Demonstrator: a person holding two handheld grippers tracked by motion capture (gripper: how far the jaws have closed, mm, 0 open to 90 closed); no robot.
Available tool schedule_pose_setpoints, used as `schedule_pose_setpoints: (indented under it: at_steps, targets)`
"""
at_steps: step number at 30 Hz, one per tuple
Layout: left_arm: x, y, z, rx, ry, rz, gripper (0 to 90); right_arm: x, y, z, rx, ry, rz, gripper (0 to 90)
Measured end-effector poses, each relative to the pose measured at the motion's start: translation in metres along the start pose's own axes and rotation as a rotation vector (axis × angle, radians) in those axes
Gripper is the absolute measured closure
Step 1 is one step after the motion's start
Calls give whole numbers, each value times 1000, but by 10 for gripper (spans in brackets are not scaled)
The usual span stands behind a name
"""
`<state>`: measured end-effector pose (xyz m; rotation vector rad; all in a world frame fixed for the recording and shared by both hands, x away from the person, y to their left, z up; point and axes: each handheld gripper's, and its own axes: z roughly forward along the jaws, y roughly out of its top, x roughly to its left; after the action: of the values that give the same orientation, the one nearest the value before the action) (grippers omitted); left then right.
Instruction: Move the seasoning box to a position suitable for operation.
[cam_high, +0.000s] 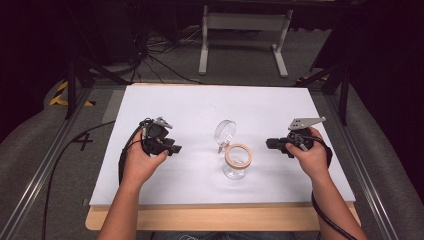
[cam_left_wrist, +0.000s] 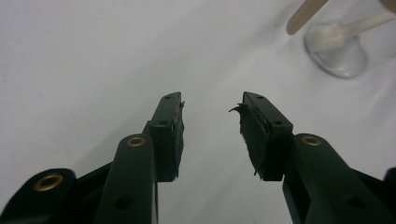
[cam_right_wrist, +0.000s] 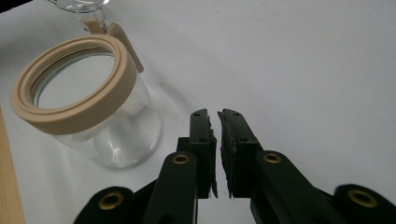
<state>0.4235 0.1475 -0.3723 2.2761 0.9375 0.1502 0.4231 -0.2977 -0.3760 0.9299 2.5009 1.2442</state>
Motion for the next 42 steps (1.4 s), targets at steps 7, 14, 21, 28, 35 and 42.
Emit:
schedule_pose_setpoints:
  at_steps: [7, 14, 21, 28, 35, 42]
  targets:
    - [-10, 5, -8, -33, -46, 8, 575, 2, -1, 5, 3, 30, -4, 853]
    - [-14, 6, -14, -35, -67, 22, 577, 6, 0, 13, -3, 76, -11, 892]
    - [-18, 7, -16, -40, -81, 33, 578, 11, -3, 33, 20, 121, -27, 897]
    - [-19, 8, -16, -41, -90, 33, 579, 12, -7, 47, 45, 131, -30, 897]
    - [-19, 7, -14, -25, -91, 29, 582, 13, -9, 56, 47, 144, -36, 897]
    - [-18, 6, -12, -23, -91, 24, 582, 17, -10, 62, 60, 157, -44, 897]
